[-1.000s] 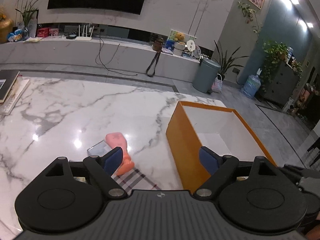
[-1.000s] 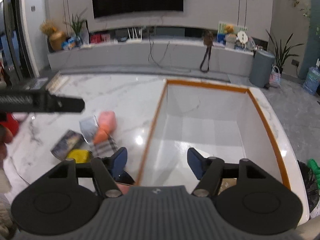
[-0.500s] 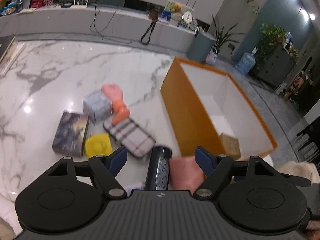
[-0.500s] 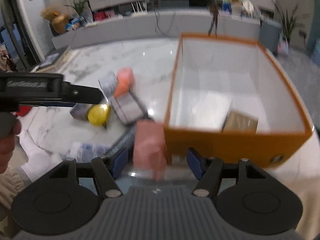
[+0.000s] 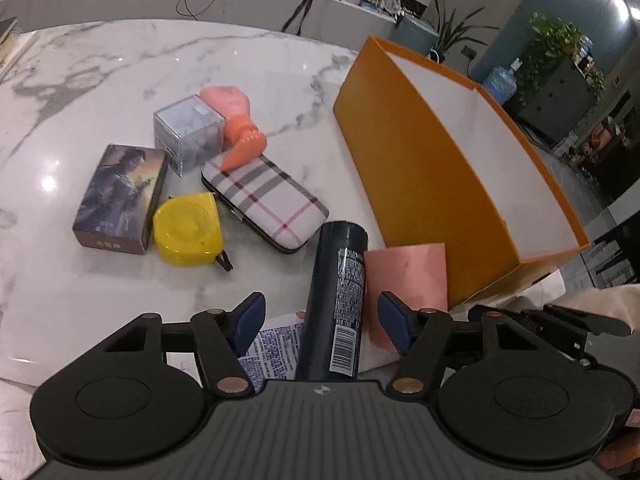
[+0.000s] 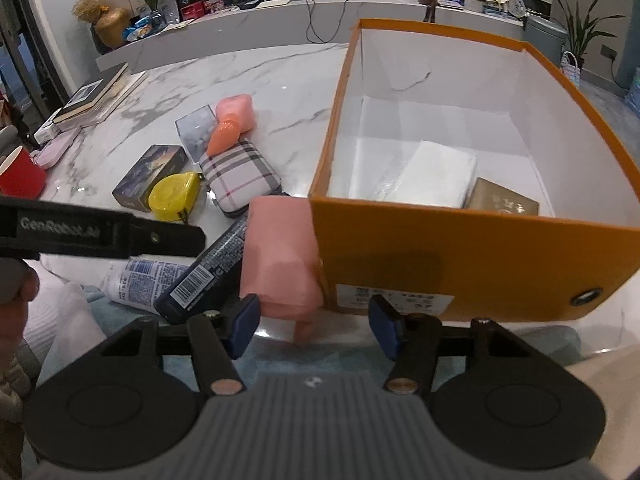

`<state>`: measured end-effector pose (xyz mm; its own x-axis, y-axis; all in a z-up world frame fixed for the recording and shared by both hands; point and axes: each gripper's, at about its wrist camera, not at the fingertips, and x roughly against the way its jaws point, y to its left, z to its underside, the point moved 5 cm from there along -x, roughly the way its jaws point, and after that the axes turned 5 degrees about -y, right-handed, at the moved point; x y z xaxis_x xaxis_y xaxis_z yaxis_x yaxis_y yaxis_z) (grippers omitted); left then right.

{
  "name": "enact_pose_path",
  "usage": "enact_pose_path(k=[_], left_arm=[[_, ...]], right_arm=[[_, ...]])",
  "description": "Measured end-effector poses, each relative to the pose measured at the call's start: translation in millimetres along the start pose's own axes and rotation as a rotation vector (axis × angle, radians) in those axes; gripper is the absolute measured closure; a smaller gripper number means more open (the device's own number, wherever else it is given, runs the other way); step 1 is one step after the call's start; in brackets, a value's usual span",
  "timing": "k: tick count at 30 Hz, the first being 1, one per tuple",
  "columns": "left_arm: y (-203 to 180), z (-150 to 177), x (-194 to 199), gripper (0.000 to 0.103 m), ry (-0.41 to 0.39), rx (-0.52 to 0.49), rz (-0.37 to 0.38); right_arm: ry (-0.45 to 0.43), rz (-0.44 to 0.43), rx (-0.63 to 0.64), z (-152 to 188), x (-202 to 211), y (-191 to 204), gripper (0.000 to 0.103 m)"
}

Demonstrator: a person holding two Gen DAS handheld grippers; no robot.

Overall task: Organize rigid objects
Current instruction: 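Close left tool on the spray can while right tool closes on the pink cup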

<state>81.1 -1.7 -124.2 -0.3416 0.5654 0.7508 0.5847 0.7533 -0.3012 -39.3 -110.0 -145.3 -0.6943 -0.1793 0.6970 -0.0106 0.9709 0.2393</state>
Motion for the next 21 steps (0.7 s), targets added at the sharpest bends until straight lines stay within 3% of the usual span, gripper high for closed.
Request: enact_pose_path(k=[7,14,17,21], left_arm=[[-4,6,-17,0.029,0.056,-0.032,0.011],[-11,5,-25,0.029,0.079,-0.095,-0.041],[-11,6,-30,0.023,0.093,-0.101,-0.062],[-11,7,-32,0.021,0.099,-0.102,-0.071]], right_arm=[[0.020,-0.055,-0.023,1,-11,1,0.042],[0.037,-0.091,-0.056,3,-19,2,0.042],[0.046,-0.101,-0.049,4,-22,5,0.051],[0.042,-0.105,-0.034,5,-23,8,0.051]])
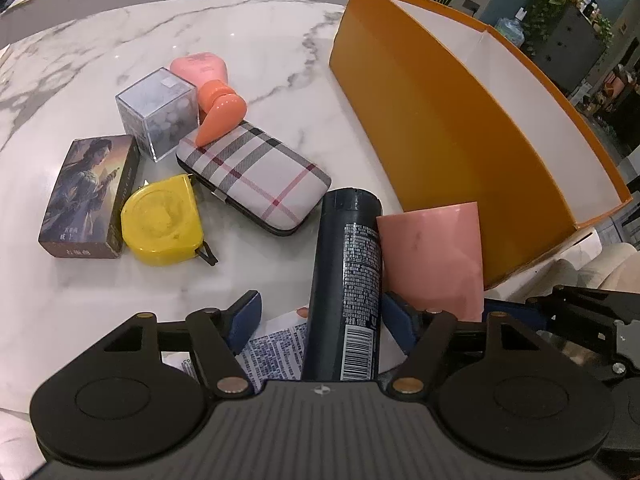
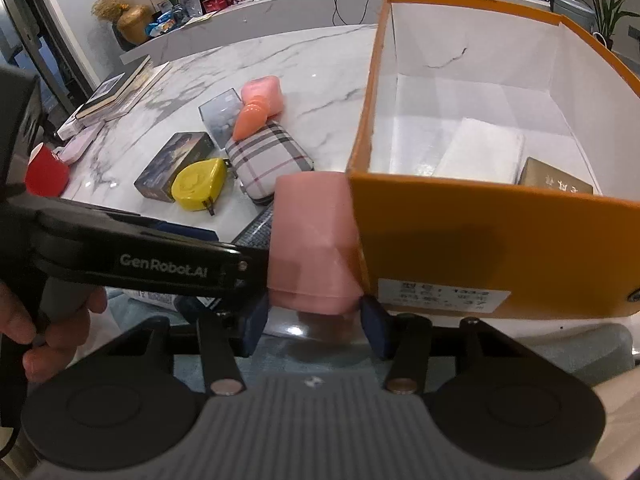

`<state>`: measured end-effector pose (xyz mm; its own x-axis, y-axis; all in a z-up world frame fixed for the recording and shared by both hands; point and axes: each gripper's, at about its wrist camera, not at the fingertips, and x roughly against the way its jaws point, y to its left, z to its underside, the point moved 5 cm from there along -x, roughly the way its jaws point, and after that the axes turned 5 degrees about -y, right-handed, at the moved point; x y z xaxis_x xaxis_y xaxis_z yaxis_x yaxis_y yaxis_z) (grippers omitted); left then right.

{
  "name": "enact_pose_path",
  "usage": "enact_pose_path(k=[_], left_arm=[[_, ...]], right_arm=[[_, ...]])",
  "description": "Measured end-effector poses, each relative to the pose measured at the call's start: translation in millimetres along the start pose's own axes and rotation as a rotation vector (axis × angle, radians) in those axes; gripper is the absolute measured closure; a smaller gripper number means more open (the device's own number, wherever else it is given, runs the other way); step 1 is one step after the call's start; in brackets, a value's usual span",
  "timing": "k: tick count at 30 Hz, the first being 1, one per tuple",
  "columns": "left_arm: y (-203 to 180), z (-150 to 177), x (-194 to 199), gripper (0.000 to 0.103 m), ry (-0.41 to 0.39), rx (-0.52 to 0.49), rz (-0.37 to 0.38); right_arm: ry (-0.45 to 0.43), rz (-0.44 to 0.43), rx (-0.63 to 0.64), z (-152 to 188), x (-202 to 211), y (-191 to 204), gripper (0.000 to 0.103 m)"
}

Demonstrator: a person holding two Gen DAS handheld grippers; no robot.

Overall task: Organize rigid objects
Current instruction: 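Close left tool on the spray can while right tool closes on the pink cup, then lift the spray can with left tool while right tool lifts the pink cup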

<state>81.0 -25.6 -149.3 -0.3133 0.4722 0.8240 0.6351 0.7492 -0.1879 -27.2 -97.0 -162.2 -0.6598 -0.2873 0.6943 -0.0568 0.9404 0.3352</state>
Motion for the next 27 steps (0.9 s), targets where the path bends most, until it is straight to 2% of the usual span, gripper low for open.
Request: enact_pose_path(k=[10,17,25,27], left_arm=[[12,1,7,0.028,0.002,0.049,-0.024],[29,1,15,0.028,0.003,0.067,-0.072],[26,2,16,0.028,-0.026,0.006,-0.065],[26,1,16,0.028,-0.035,0.006,-0.054]], right_arm=[[-0.014,-0.018,0.066,-5,-3,18,0.052],[-0.006,-0.044,0.108,-9,-14,38,0.052],[-0.011,-0.010,0.133,-11,-12,39,0.051],[-0.018,-0.004,0.138,-12,-12,40,0.047]])
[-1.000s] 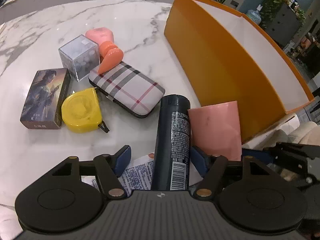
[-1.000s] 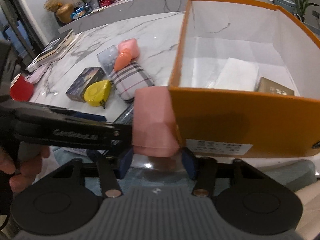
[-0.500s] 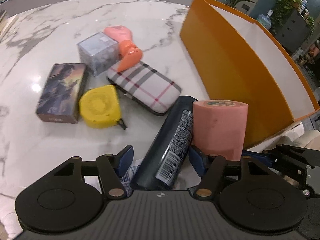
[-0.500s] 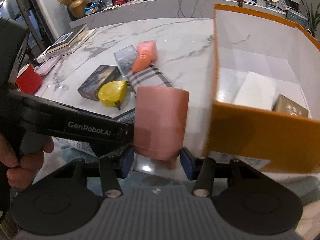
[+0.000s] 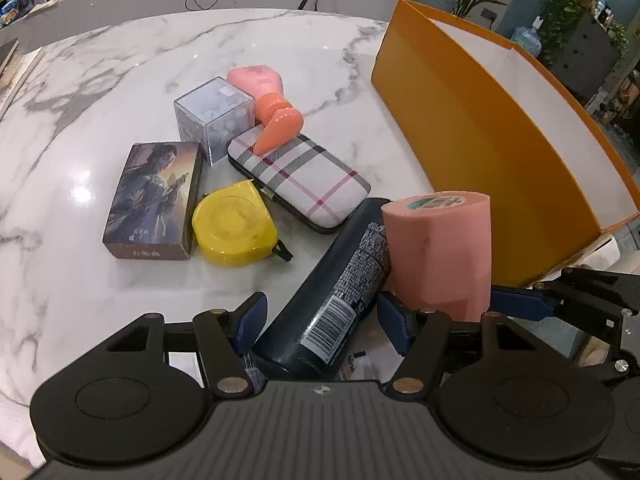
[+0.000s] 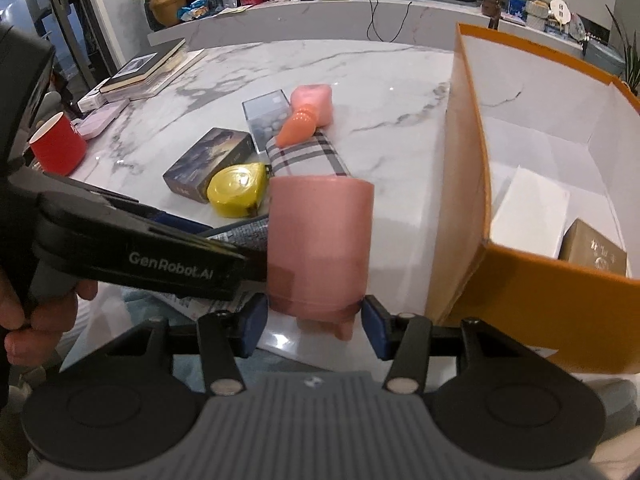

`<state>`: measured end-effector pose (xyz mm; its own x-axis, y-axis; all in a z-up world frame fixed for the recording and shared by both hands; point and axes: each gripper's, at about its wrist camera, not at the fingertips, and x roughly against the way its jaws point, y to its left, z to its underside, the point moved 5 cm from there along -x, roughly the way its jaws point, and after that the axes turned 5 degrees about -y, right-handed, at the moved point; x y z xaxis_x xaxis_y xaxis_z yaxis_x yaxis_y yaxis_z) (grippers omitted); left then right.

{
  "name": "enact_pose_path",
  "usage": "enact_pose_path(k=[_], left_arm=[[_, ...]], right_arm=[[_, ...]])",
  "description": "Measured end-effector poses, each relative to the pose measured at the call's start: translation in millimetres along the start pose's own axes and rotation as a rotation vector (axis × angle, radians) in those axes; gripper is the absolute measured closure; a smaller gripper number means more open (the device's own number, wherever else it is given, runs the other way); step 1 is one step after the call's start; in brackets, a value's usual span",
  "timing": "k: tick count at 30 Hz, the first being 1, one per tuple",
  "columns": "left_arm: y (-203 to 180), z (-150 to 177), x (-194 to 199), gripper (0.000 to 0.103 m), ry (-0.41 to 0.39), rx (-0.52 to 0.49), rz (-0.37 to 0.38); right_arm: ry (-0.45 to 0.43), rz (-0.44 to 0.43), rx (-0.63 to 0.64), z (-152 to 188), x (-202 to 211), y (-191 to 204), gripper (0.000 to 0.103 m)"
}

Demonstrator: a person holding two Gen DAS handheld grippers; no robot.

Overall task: Organize rigid objects
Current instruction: 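Lift the spray can with left tool while right tool lifts the pink cup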

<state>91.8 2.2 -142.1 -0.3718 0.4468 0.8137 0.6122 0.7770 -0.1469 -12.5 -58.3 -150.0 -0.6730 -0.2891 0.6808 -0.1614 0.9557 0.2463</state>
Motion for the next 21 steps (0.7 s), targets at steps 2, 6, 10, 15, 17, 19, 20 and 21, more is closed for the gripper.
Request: enact_pose_path(k=[2,6,10,15,17,19,20,21], left_arm=[[-1,-1,-1,0.028,-0.005,-0.010,0.007],[-4,-1,-7,0.029,0.000,-0.032,0.007],[-3,0,-8,0.036,0.016,-0.002,0.032],[-3,0,-2,0.041,0.066,0.031,-0.002],[-3,0,2,0.045,0.080,0.018,-0.034],[0,0,7,0.048,0.100,0.008,-0.068],[2,0,10,0.048,0.106,0.007,-0.077],[4,1,12,0.048,0.111,0.013,-0.083]], right_arm=[[0.001,0.004,0.002,0,1,1,0.042],[-0.006,0.013,-0.012,-1,1,0,0.041],[-0.012,0.018,-0.011,-2,-1,2,0.039],[-0.010,0.008,0.007,-3,0,5,0.048],[-0.005,-0.005,0.019,-3,1,8,0.048],[0.008,-0.013,0.045,-2,1,14,0.048],[0.020,-0.011,0.053,-1,0,16,0.048],[0.032,-0.009,0.057,0,0,17,0.048]])
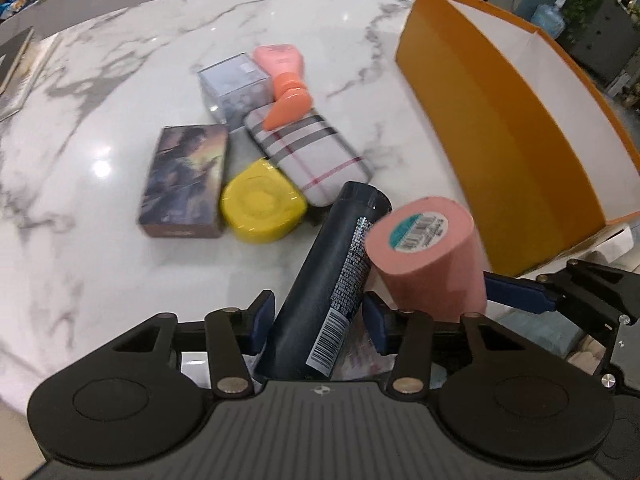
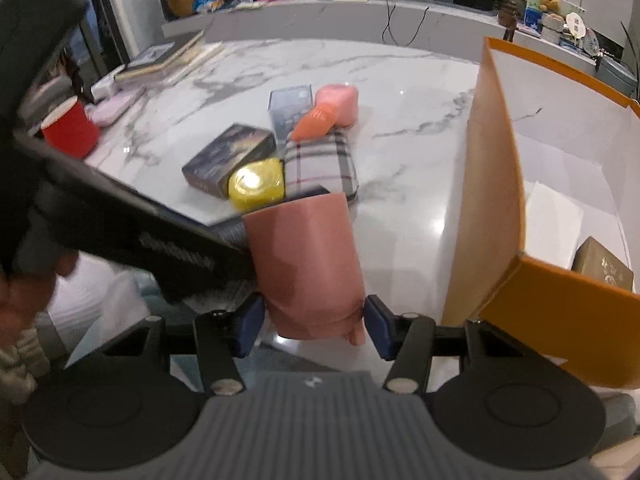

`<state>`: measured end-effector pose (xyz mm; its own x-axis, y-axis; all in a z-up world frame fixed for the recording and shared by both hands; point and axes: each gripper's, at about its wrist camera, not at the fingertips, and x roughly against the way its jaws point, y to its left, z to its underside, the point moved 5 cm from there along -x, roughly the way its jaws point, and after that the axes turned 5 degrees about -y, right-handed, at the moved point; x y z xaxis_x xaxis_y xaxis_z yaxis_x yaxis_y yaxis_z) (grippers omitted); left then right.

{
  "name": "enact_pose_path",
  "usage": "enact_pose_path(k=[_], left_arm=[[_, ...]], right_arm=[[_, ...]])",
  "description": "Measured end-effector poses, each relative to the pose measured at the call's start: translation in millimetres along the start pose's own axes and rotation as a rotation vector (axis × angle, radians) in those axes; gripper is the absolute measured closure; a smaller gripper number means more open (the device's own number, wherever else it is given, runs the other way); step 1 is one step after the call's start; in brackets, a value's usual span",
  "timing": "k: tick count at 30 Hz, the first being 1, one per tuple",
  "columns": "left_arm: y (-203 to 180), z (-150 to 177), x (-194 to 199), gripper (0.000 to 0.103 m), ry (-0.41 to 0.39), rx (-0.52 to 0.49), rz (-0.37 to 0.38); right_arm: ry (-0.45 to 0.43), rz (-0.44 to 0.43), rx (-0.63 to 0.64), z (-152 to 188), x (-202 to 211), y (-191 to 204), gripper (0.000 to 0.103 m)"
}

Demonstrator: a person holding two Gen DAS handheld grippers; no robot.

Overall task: Organize rigid objects
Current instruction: 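Lift the spray can with left tool while right tool lifts the pink cup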

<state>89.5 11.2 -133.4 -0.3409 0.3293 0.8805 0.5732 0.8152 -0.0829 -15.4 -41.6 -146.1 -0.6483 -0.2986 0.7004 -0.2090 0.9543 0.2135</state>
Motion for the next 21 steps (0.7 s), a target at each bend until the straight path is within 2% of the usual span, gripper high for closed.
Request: enact_pose_path(k=[4,7,11,17,21], left_arm=[[6,0,0,0.048,-0.009,0.023,0.024],[5,-1,-4,0.044,-0.022,0.029,0.039],[4,-2,-9,0.042,-0.035,0.013,0.047],[7,-2,-15,0.042,-0.035,0.048,0.076],[9,-2,-14,0.042,-0.032,0.049,0.069]], right_arm=[[-0.003,0.002,0.008,0,-2,1,0.047],[-0.013,0.006,0.024,-2,-4,1,0.046],[-0.028,0.010,0.045,-7,-8,3,0.042],[-0.046,0.021,0.067,-10,-14,4,0.040],[-0.057,0.038,0.108,-13,-17,9,0.036]])
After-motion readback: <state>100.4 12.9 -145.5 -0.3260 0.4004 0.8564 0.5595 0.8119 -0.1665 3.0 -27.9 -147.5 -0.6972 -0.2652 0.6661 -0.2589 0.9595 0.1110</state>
